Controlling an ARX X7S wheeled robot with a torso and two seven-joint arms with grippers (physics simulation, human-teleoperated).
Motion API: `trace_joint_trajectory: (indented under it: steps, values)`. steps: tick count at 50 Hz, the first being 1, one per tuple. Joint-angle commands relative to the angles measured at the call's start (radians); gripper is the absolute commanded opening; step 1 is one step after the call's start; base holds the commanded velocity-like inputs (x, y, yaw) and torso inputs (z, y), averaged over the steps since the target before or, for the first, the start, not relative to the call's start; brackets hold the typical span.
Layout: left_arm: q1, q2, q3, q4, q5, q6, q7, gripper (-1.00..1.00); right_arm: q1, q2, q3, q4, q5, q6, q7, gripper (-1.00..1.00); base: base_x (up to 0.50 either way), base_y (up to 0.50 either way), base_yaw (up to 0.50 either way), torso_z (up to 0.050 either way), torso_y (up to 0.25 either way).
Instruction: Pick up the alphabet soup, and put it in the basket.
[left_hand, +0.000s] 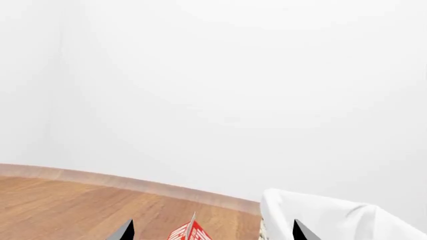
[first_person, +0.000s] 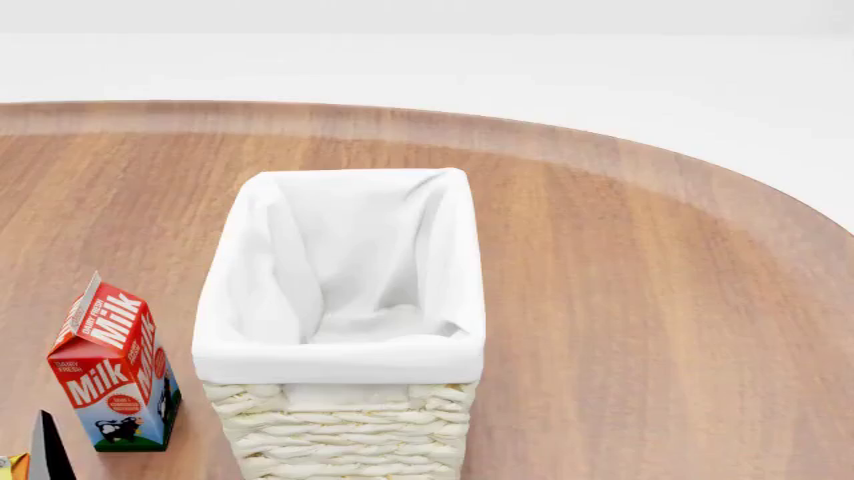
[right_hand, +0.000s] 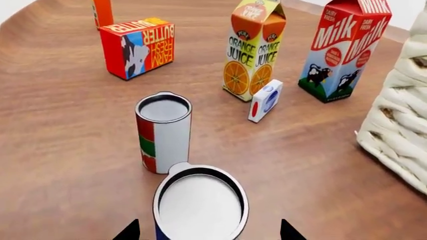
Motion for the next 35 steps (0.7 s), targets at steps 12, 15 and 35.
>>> trace_joint_trajectory:
  steps: [12, 15, 35]
  values:
    - [-0.004, -0.001, 0.007, -0.008, 0.002, 0.003, -0.006, 1.0, 0.027, -0.022, -0.02, 0.044, -0.011, -0.003, -0.002, 1.0, 0.0, 0.0, 0.0, 0.0, 0.0]
    - [-0.003, -0.002, 0.007, -0.006, 0.004, 0.003, -0.008, 1.0, 0.032, -0.024, -0.017, 0.044, -0.006, 0.003, -0.001, 1.0, 0.0, 0.0, 0.0, 0.0, 0.0]
    - [0.003, -0.008, 0.003, -0.002, -0.003, 0.012, -0.014, 1.0, 0.045, -0.04, -0.049, 0.03, -0.039, 0.048, 0.008, 1.0, 0.0, 0.0, 0.0, 0.0, 0.0]
